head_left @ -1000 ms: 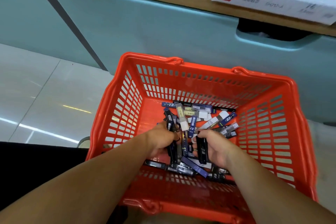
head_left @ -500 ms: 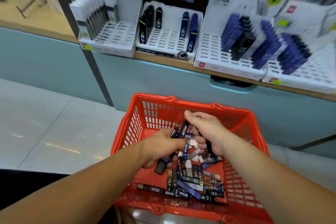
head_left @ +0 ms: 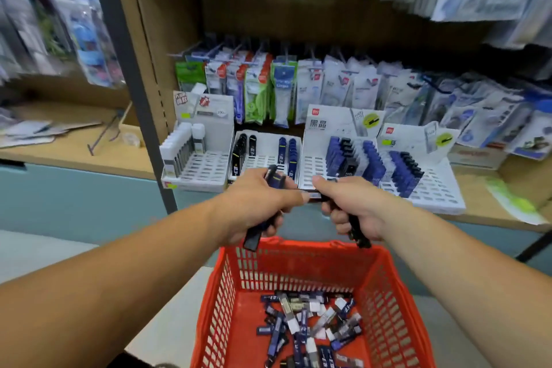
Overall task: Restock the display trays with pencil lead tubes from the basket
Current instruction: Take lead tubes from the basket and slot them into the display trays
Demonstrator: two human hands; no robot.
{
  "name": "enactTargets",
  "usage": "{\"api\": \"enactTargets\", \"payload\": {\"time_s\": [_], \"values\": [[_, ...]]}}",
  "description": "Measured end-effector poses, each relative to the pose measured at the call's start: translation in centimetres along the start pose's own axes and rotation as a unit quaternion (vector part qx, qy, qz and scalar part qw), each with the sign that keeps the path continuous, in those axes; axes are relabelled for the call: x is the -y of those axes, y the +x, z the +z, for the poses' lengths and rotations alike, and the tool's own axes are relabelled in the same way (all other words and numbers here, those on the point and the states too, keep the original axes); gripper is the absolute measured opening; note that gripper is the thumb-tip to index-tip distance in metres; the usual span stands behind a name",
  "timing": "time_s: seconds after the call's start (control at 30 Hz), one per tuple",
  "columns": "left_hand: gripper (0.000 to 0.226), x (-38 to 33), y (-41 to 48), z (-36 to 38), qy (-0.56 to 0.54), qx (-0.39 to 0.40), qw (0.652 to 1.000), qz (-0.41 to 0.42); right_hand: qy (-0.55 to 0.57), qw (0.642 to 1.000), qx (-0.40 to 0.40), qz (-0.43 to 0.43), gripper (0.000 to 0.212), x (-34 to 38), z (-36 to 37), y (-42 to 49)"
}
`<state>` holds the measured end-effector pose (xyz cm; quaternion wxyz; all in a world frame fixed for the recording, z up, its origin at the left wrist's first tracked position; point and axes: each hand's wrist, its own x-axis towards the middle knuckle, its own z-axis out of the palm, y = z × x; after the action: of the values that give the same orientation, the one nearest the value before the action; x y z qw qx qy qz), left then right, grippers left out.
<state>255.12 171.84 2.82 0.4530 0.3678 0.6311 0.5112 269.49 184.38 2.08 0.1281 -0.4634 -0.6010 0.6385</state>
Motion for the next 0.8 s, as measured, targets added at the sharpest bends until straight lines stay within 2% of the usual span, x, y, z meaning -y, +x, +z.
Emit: {"api": "enactTargets", "payload": {"time_s": [0.2,0.3,0.43,0.53,0.63,0.8], "values": [[0.028,-4.9,1.4,0.0,-0.033,-0.037,0.997,0.062,0.045,0.998,-0.045,-0.027,0.029,2.9,-1.9,-0.2],[0.03,-4.3,3.4,1.5,-0.047,-0.035,0.996,0.066,0.073,0.995,-0.064,-0.017,0.03,1.5,-3.0,1.3],[0.023,-3.0,5.8,2.7,-0.061,-0.038,0.994,0.085,0.05,0.996,-0.075,-0.012,0.038,0.7,-3.8,2.7],[0.02,-2.6,7.3,2.4,-0.051,-0.062,0.991,0.103,0.063,0.997,-0.045,-0.005,0.044,0.5,-4.3,3.0],[0.027,-1.7,8.8,2.2,-0.066,-0.094,0.99,0.085,0.078,0.997,-0.02,0.006,0.052,0.0,-4.5,3.1],[0.027,-0.4,10.5,3.1,-0.14,-0.084,0.987,0.015,0.106,0.994,0.016,-0.004,0.041,-1.3,-4.8,3.8]]}}
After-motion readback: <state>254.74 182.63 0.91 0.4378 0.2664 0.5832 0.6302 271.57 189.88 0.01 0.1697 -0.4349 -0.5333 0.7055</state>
